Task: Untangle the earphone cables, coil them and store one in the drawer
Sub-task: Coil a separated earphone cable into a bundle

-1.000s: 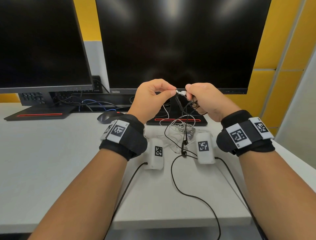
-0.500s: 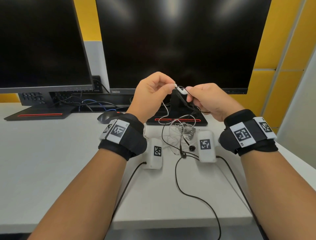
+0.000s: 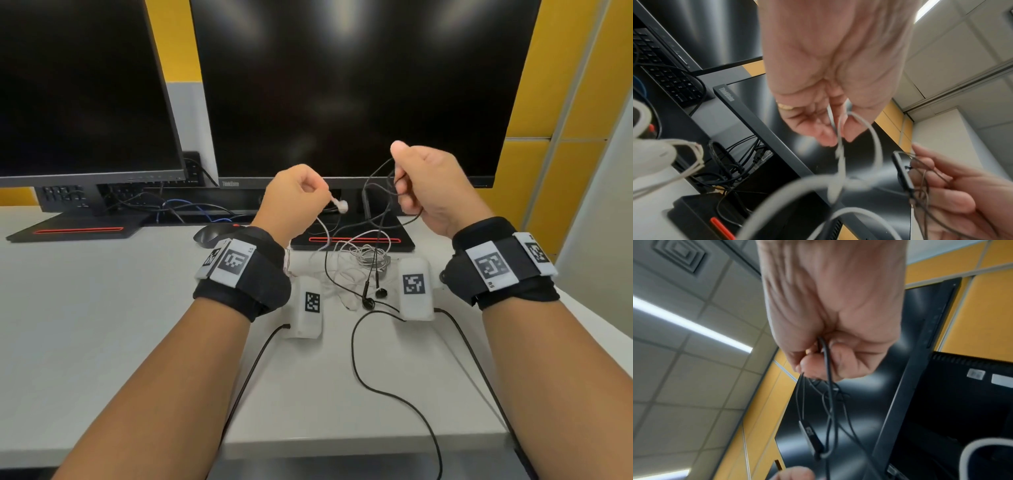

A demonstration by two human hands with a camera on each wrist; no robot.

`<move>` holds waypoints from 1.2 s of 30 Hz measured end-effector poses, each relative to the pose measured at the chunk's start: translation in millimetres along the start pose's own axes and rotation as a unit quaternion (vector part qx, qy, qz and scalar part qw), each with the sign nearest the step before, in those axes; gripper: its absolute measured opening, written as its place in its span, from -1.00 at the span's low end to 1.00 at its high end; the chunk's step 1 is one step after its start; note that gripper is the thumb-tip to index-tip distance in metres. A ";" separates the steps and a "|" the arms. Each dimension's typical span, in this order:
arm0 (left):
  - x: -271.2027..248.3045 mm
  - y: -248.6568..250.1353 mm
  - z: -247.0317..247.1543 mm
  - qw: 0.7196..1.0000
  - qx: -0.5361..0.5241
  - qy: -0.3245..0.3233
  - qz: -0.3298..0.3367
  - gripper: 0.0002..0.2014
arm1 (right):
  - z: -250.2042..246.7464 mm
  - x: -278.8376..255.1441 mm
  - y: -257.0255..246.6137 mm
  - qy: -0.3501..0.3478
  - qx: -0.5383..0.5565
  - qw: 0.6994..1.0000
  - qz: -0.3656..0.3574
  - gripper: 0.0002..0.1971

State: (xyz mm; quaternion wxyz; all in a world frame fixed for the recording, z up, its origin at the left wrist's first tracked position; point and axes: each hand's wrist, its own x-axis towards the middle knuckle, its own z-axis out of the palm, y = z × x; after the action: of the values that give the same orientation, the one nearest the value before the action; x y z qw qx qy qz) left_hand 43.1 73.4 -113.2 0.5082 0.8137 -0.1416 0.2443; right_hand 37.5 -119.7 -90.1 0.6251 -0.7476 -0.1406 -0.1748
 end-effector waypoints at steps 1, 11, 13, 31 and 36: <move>-1.3 1.2 0.3 1.000 0.016 -0.025 -0.001 -0.94 | -0.6 -0.7 -1.8 -0.003 0.030 1.000 -0.008 -0.63; -17.3 20.3 3.6 0.948 -0.078 -0.307 -0.016 -0.62 | 1.9 -4.6 -7.2 -0.075 0.165 0.978 -0.100 -0.67; -19.9 21.9 3.2 0.946 -0.059 -0.319 -0.008 -0.71 | 1.3 -3.3 -6.6 -0.072 0.182 0.974 -0.110 -0.69; -8.6 17.3 0.5 0.992 -0.092 -0.088 0.012 -0.81 | 5.0 -3.1 -1.7 -0.041 0.098 0.994 -0.007 -0.82; -9.2 20.7 -1.2 0.976 -0.196 -0.096 -0.004 -0.75 | 8.0 -3.6 3.1 -0.087 0.009 0.996 0.011 -0.86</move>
State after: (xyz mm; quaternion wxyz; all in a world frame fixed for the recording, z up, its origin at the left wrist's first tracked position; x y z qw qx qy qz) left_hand 25.2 65.1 -102.1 0.6431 0.7182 -0.2313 0.1303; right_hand 36.3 -112.4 -95.7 0.6191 -0.7557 -0.1881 -0.1011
